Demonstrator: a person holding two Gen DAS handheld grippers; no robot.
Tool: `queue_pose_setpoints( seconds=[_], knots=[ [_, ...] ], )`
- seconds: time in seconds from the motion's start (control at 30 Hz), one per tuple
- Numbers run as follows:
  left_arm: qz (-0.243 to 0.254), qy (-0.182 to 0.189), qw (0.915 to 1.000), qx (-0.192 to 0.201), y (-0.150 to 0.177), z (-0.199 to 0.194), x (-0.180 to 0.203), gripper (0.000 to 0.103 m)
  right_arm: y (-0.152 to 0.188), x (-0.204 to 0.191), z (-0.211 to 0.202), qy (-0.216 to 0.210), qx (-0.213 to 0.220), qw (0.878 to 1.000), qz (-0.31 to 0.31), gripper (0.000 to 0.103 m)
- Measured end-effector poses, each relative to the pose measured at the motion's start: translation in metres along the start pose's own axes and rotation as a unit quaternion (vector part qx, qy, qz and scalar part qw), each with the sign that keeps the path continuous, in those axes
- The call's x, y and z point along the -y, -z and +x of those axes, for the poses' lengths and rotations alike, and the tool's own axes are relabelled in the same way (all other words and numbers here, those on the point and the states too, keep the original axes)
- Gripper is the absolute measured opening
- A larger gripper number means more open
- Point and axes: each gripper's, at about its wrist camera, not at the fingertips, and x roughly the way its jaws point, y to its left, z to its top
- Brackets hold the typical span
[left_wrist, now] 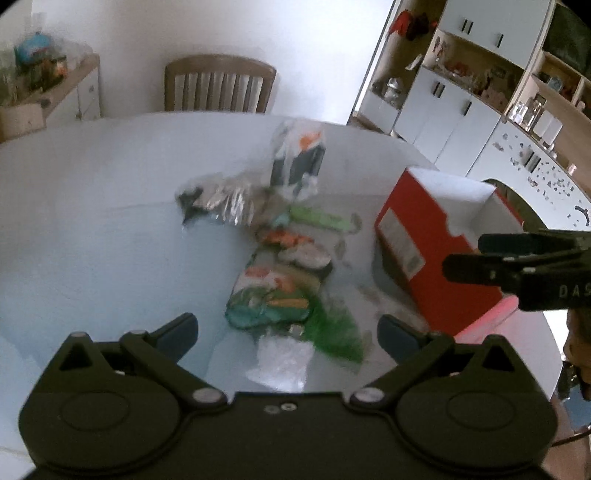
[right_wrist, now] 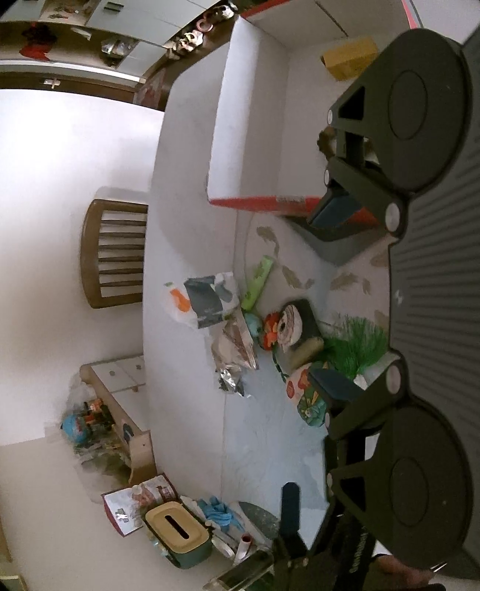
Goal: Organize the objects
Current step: 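Grasp the clear bag of white beads with the right gripper while the left grasps the green plush pouch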
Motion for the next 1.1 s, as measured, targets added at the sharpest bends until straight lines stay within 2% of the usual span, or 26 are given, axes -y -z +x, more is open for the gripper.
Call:
queue_pose_setpoints(
  seconds=[0.13, 0.27, 0.4, 0.5, 0.67, 0.83, 0.97, 1.1],
  knots=[
    [-0.015, -0.017, 0.9997, 0.011, 0.001, 0.007, -0.013, 0.103, 0.004, -0.01, 0.016, 0.003, -0.013, 1.0, -0.006, 0.083],
    [0.006, -0.034, 0.9991, 0.024, -0.007, 0.015, -0.015, 0.103, 0.015, -0.023, 0.032, -0.004, -0.029, 0.999, -0.023, 0.083],
    [-0.003, -0.044, 0.9989, 0.016, -0.015, 0.03, -0.023, 0.103, 0.025, -0.039, 0.048, -0.015, -0.05, 0.998, -0.037, 0.083],
    [-0.023, -0.039, 0.9989, 0.009, -0.02, 0.04, -0.03, 0.102, 0.031, -0.052, 0.058, -0.031, -0.061, 0.996, -0.048, 0.083],
    [-0.008, -0.032, 0.9995, -0.006, -0.023, 0.057, -0.025, 0.1, 0.041, -0.074, 0.074, -0.06, -0.077, 0.993, -0.059, 0.083],
    [0.013, -0.023, 0.9994, -0.02, -0.022, 0.073, -0.016, 0.089, 0.049, -0.093, 0.091, -0.075, -0.09, 0.99, -0.074, 0.082],
    [0.023, -0.015, 0.9991, -0.034, -0.02, 0.081, -0.012, 0.074, 0.054, -0.103, 0.099, -0.073, -0.095, 0.989, -0.09, 0.081],
    [0.03, -0.008, 0.9986, -0.043, -0.018, 0.087, -0.011, 0.062, 0.055, -0.103, 0.104, -0.067, -0.097, 0.989, -0.087, 0.068]
  ],
)
